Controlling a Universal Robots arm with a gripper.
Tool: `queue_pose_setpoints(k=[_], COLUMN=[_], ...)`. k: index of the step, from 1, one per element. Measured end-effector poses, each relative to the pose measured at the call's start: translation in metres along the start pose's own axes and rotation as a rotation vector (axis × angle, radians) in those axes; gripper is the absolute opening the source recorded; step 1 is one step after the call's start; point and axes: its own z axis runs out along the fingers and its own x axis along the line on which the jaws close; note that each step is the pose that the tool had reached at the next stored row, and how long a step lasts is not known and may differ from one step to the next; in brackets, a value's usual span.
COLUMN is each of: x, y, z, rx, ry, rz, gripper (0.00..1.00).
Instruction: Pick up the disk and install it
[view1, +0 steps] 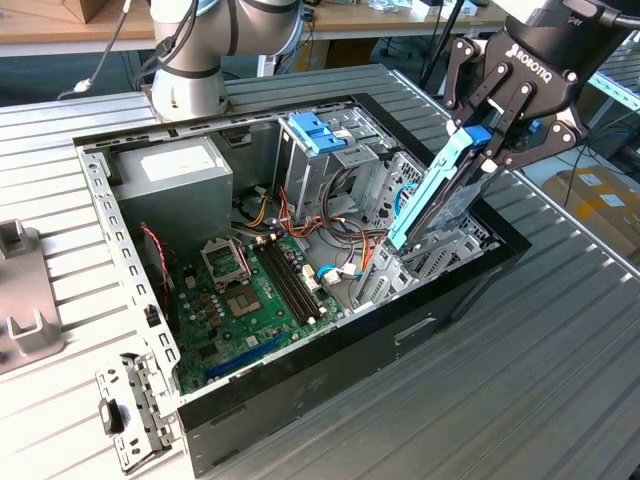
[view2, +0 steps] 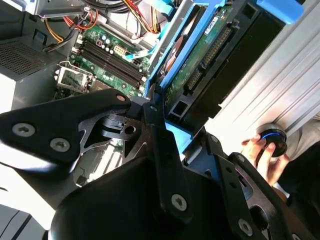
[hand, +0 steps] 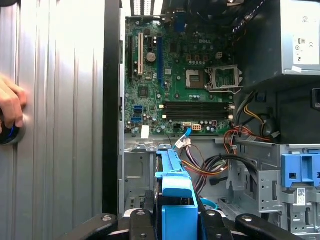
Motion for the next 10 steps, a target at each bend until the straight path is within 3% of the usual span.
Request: queue_pose_setpoints(k=[10], x=[0.0004], y=[-0.0033], z=[0.0058], rx=[0.0000], ry=[0.0000], rz=[0.000], gripper=[0.37])
